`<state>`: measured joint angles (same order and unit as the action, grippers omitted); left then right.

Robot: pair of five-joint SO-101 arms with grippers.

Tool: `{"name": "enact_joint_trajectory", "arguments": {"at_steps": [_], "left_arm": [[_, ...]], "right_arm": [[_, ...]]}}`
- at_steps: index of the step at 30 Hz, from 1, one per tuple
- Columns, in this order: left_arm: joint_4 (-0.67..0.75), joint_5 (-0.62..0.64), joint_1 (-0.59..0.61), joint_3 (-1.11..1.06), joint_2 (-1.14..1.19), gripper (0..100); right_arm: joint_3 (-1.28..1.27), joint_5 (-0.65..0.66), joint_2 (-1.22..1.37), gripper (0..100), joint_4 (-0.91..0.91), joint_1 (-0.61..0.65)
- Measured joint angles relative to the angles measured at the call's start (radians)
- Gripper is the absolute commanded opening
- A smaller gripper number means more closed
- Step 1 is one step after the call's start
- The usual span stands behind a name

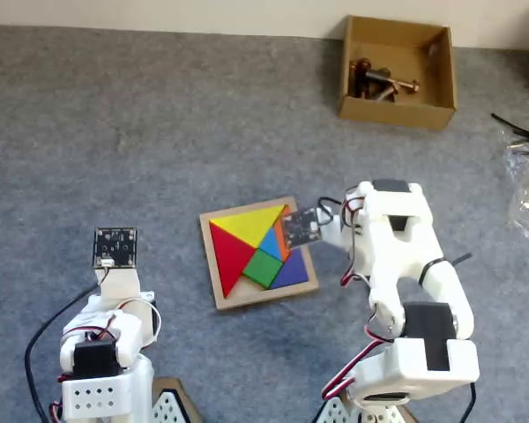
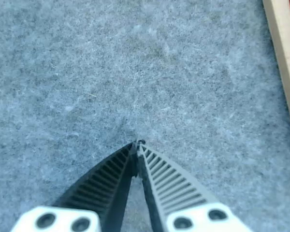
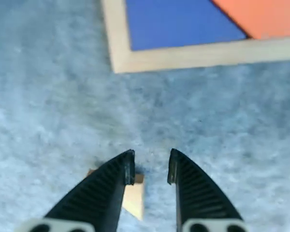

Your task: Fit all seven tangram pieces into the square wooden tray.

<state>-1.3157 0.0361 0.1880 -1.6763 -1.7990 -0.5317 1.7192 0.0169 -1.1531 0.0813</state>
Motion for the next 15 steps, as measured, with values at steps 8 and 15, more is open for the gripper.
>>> {"name": "enact_joint_trajectory", "arguments": {"at_steps": [8, 15], "left_arm": [[0.000, 0.000, 0.000, 0.000, 0.000, 0], [0.000, 0.000, 0.000, 0.000, 0.000, 0]], "right_arm": [[0.000, -0.445, 0.000, 10.9, 0.057, 0.037], [0.000, -1.036, 0.000, 10.9, 0.061, 0.121]]}}
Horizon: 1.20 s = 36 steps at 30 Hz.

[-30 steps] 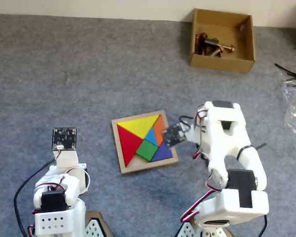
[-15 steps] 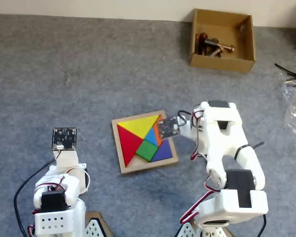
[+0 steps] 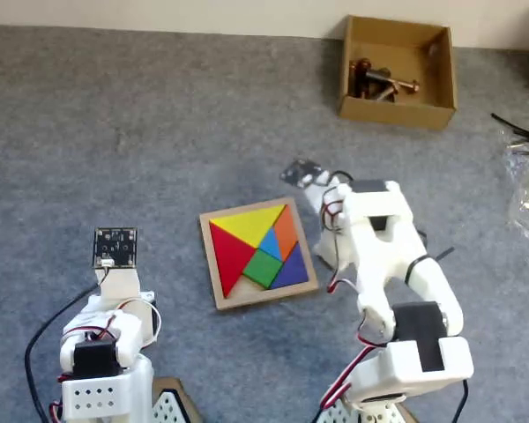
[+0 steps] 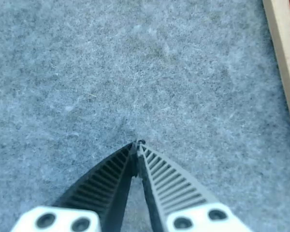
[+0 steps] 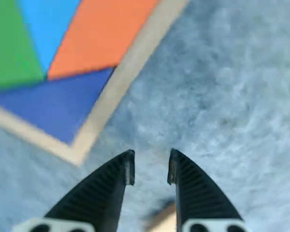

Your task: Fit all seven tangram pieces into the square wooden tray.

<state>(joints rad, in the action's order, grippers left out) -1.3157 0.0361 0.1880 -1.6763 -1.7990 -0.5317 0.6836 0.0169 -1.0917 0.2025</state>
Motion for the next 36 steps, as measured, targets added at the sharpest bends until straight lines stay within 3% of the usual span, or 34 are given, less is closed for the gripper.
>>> {"name": "enact_joint_trajectory", "arguments": {"at_steps": [8, 14, 19, 29, 36], "left_arm": [[0.000, 0.000, 0.000, 0.000, 0.000, 0], [0.000, 0.000, 0.000, 0.000, 0.000, 0], [0.000, 0.000, 0.000, 0.000, 0.000, 0], [0.000, 0.000, 0.000, 0.000, 0.000, 0], [0.000, 0.000, 0.000, 0.000, 0.000, 0]], "right_arm": [[0.000, -0.577, 0.002, 10.9, 0.000, 0.055], [0.000, -0.931, 0.002, 10.9, 0.008, -0.017], [0.000, -0.977, 0.002, 10.9, 0.138, -0.127], [0.000, -0.982, 0.002, 10.9, 0.184, -0.137], [0.037, -0.991, 0.002, 10.8, -0.011, -0.129]]}}
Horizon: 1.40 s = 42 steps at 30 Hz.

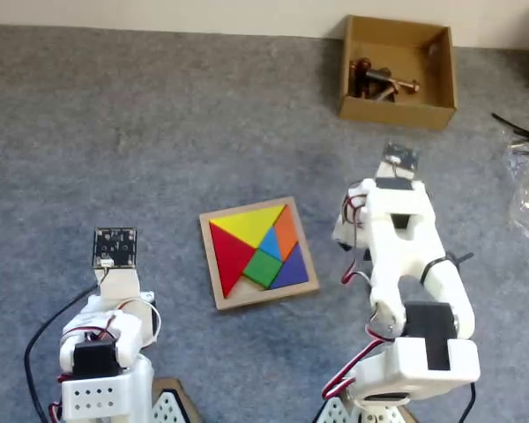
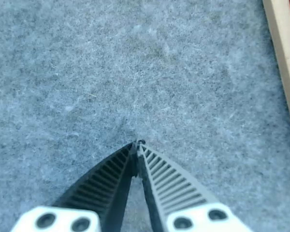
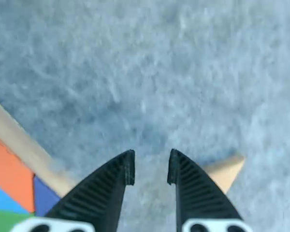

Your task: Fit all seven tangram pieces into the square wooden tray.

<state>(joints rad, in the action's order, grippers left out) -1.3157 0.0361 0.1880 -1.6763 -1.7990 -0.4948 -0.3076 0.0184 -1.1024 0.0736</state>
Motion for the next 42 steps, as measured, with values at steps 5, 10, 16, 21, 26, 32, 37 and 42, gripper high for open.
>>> {"name": "enact_joint_trajectory", "arguments": {"at_steps": [5, 10, 16, 21, 26, 32, 37, 42], "left_arm": [[0.000, 0.000, 0.000, 0.000, 0.000, 0], [0.000, 0.000, 0.000, 0.000, 0.000, 0], [0.000, 0.000, 0.000, 0.000, 0.000, 0], [0.000, 0.000, 0.000, 0.000, 0.000, 0], [0.000, 0.000, 0.000, 0.000, 0.000, 0], [0.000, 0.000, 0.000, 0.000, 0.000, 0], [0.000, 0.000, 0.000, 0.000, 0.000, 0], [0.000, 0.000, 0.000, 0.000, 0.000, 0]], "right_arm": [[0.015, -0.160, -0.029, 10.8, -0.058, -0.005], [0.017, -0.253, -0.075, 10.8, -0.068, -0.041], [0.017, -0.264, -0.081, 10.8, -0.153, -0.094], [-0.011, -0.264, -0.081, 10.8, -0.167, -0.112], [-0.071, -0.264, -0.081, 10.8, -0.126, -0.112], [-0.074, -0.264, -0.081, 10.8, -0.120, -0.115], [-0.094, -0.264, -0.081, 10.8, -0.066, -0.121], [-0.126, -0.264, -0.083, 11.2, -0.057, -0.137]]}}
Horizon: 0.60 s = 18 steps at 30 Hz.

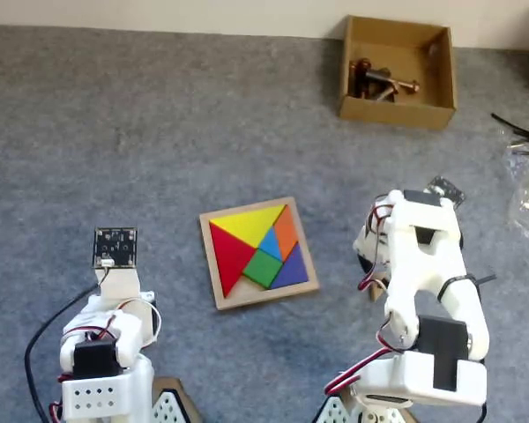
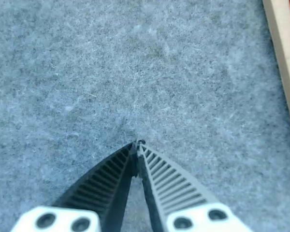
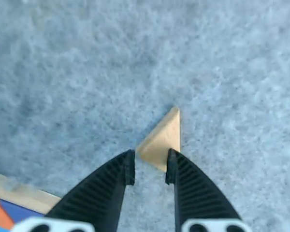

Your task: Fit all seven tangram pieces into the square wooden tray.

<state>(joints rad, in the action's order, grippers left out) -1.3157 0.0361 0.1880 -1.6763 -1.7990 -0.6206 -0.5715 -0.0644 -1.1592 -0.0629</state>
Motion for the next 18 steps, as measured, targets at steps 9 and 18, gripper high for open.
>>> {"name": "enact_joint_trajectory", "arguments": {"at_steps": [9, 18], "left_arm": [[0.000, 0.000, 0.000, 0.000, 0.000, 0], [0.000, 0.000, 0.000, 0.000, 0.000, 0]], "right_arm": [[0.000, 0.000, -0.006, 11.2, 0.000, 0.000], [0.000, 0.000, -0.006, 11.3, 0.000, 0.000]]}}
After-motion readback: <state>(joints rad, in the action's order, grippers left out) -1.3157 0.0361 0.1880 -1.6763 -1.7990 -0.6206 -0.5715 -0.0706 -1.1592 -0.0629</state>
